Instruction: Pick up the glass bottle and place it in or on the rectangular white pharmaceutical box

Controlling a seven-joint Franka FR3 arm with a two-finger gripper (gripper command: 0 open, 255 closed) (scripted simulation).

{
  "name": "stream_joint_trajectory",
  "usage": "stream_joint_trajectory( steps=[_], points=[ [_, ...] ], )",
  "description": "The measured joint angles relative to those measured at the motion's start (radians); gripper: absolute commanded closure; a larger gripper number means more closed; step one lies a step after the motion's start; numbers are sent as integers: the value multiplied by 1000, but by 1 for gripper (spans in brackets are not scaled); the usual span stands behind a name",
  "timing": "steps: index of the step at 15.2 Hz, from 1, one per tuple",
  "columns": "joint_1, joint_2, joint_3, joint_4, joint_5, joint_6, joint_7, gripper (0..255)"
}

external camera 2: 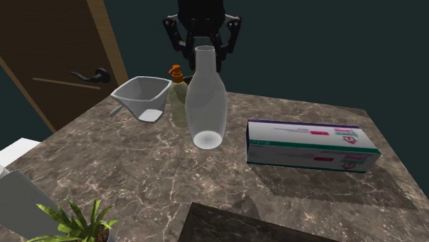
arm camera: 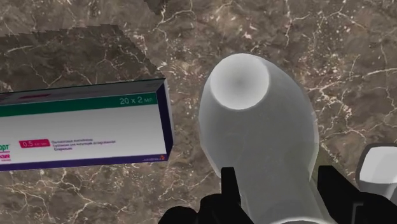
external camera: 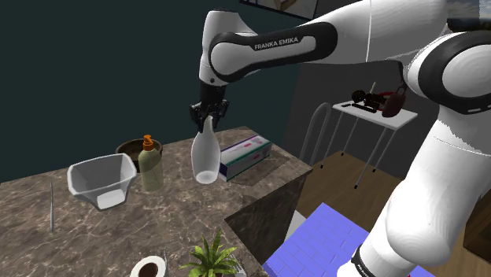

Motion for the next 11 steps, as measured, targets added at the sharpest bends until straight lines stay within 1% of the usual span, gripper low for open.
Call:
stream_joint_trajectory(
  steps=[11],
  points=[
    [2, -5, 2, 139, 5, -144, -8, 255]
  ],
)
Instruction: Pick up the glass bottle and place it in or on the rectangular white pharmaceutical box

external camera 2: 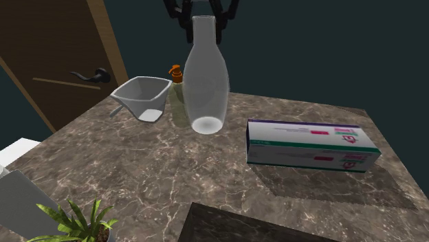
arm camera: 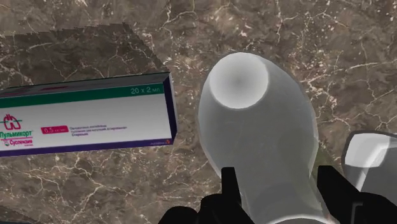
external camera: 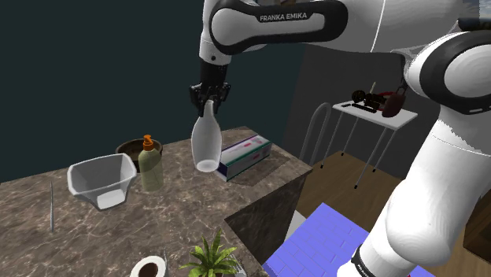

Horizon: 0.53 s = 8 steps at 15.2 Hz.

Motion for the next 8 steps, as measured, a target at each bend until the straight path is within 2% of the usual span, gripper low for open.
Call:
stream_joint_trajectory(
  steps=[4, 8],
  points=[
    [-5, -2, -4, 48, 3, -49, -13, 255],
    [-49, 0, -43, 90, 18, -85, -100, 255]
  ],
)
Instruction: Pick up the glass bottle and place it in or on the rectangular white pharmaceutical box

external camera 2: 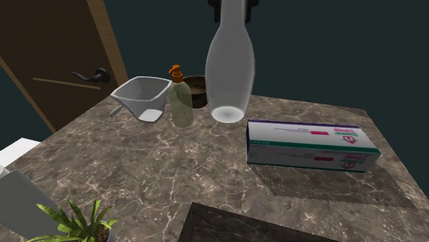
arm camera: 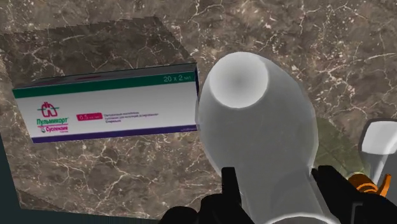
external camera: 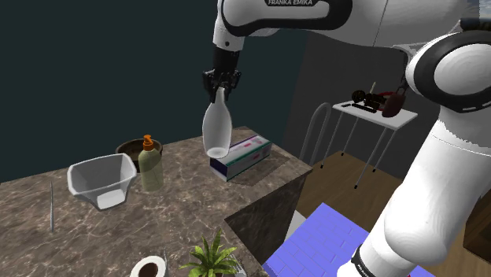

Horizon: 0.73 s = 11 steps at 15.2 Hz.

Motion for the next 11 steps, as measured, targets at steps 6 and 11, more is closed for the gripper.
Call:
stream_joint_trajectory(
  steps=[6, 11],
  points=[
    [-66, 43, -57, 108, 15, -62, -127, 255],
    [-122, 94, -100, 233, 29, -134, -231, 255]
  ],
)
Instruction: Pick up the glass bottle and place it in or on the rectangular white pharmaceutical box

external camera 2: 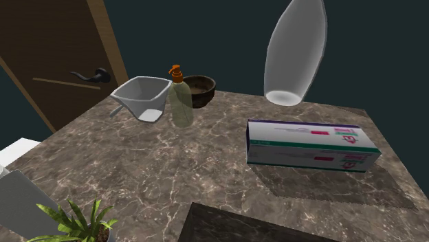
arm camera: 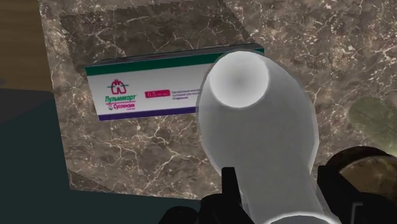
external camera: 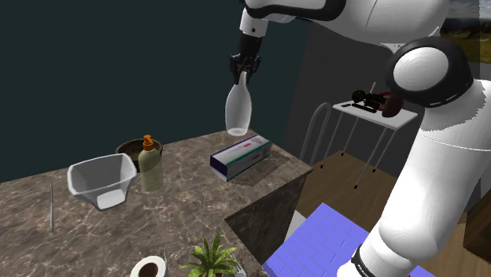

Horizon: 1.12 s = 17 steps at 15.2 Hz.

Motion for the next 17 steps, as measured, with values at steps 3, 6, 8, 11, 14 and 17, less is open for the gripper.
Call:
stream_joint_trajectory(
  steps=[3, 6, 8, 11, 14, 17],
  points=[
    [-37, 48, -26, 94, 9, -46, -64, 255],
    [-72, 129, -47, 242, 17, -112, -121, 255],
    [-96, 204, -59, 378, 22, -175, -158, 255],
    [-112, 209, -64, 370, 26, -162, -179, 255],
    [-117, 181, -65, 286, 29, -107, -184, 255],
    [-116, 150, -65, 199, 30, -51, -183, 255]
  ],
)
